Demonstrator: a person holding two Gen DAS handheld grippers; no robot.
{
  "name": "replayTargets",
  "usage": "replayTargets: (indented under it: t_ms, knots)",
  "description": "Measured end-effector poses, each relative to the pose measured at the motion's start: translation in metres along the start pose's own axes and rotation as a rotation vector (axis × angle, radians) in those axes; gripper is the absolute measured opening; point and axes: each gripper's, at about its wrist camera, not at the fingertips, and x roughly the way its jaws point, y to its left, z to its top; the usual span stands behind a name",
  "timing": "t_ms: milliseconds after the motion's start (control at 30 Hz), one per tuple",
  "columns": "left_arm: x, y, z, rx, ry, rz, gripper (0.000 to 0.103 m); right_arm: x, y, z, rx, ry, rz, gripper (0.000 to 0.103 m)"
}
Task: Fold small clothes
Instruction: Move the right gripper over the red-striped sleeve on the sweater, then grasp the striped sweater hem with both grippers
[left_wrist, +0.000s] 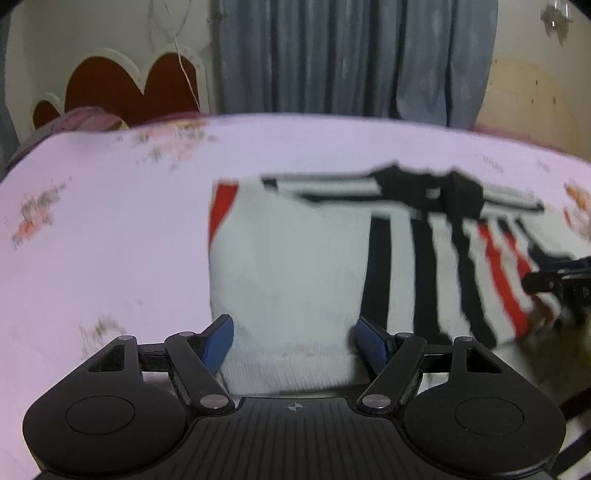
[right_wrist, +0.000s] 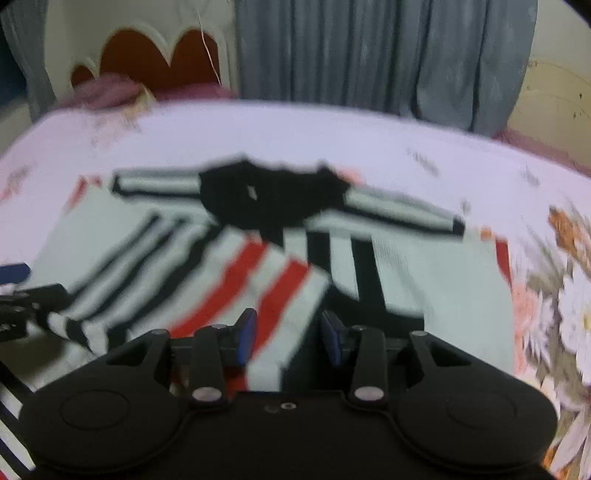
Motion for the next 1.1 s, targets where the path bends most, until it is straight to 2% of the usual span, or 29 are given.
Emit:
replayTargets:
  t_ms: [133,300,433,700,933,967,1000,1033,1067,1100]
  knots:
    - [-0.002,-0.001,-0.003,0.008,-0.013,0.009,0.072,0.0,0.002,-0.006,-0.011,-0.015,-0.009,0.037]
    - [-0.03,0.003,-0.008,-0.024,-0.053,-0.015,0.072,-0.022,-0.002,-0.01,-0.007,-0.042,-0.011,0.037]
    - [-0.016,0.005,-0.025,-0.017,0.03,-0.028,0.073,-0.016,-0.011,-0.023,-0.001,-0.012,-0.041,0.038]
    - [-0.015,0.006,-0.033,0.002,-0.008,-0.049,0.073,-0.016,-0.018,-0.027,0.036,-0.027,-0.043,0.039]
    - [-0.024,0.007,-0.03,0.028,-0.006,-0.045,0.075,-0.022,-0.024,-0.028,0.067,-0.017,-0.068,0.041]
    - [-0.029,0.007,-0.03,0.035,-0.014,-0.034,0.078,-0.026,-0.025,-0.028,0.082,-0.026,-0.084,0.042]
    - [-0.033,0.007,-0.031,0.043,-0.023,-0.022,0.09,-0.029,-0.029,-0.029,0.099,-0.039,-0.093,0.043]
    - [-0.036,0.008,-0.034,0.044,-0.028,-0.015,0.093,-0.025,-0.035,-0.031,0.123,-0.021,-0.103,0.043]
    - [-0.039,0.01,-0.037,0.04,-0.023,-0.009,0.094,-0.02,-0.042,-0.033,0.155,0.011,-0.097,0.043]
    - [-0.041,0.011,-0.039,0.037,-0.015,-0.008,0.094,-0.022,-0.05,-0.034,0.199,0.003,-0.07,0.041]
